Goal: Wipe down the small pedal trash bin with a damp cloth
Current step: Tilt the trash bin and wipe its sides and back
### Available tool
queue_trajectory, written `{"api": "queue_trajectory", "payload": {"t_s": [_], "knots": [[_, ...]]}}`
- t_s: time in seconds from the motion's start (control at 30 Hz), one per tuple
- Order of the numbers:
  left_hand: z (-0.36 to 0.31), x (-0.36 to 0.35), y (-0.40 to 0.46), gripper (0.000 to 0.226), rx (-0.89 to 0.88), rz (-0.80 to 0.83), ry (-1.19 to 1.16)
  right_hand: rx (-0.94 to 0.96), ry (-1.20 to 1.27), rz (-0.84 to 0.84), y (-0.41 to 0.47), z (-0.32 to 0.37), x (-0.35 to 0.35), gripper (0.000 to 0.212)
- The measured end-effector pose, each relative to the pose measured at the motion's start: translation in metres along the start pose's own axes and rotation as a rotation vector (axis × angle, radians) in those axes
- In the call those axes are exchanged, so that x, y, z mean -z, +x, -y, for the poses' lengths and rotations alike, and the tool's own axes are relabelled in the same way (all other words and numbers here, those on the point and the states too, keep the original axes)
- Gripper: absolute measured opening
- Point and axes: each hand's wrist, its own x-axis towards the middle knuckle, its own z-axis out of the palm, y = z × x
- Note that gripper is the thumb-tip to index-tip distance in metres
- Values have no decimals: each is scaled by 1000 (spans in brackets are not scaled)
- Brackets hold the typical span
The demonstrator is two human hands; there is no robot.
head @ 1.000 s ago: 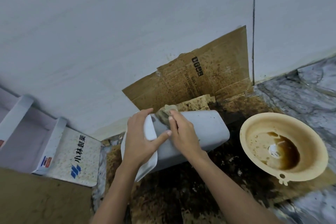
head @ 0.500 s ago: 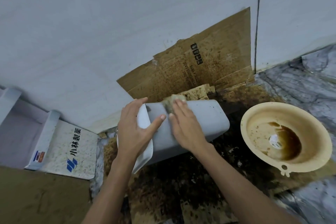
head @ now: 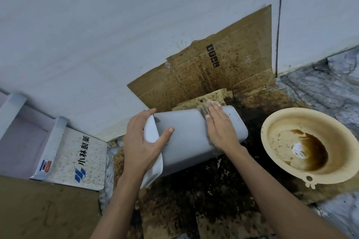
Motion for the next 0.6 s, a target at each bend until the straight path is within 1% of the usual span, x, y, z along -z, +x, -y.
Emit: {"api": "queue_trajectory", "payload": {"t_s": [0.07, 0.13, 0.2, 0.23, 0.27, 0.33, 0.47, 0.53, 0.6], "knots": [[2, 0, 1, 58, 15, -7, -7, 71, 9, 49, 2, 18, -6, 51], [6, 3, 4, 57, 30, -9, -19, 221, 16, 74, -14, 35, -14, 52], [9, 5, 5, 55, 39, -18, -34, 346, 25, 82, -41, 38, -18, 51], [10, 6, 5, 54, 41, -23, -45, 373, 40, 74, -52, 32, -19, 50], [12, 7, 5, 53, 41, -25, -57, 367, 51, 52, -60, 21, -18, 50], [13, 7, 4, 53, 38, -29, -62, 269, 38, -9, -61, -7, -12, 48], [15, 8, 0, 54, 30, -28, -58, 46, -31, -51, -11, -55, 7, 49], [15, 9, -3, 54, 32, -24, -61, -41, 6, -43, 17, -61, 17, 49], [13, 8, -5, 54, 39, -33, -61, -45, -4, -35, 34, -52, 17, 48]]}}
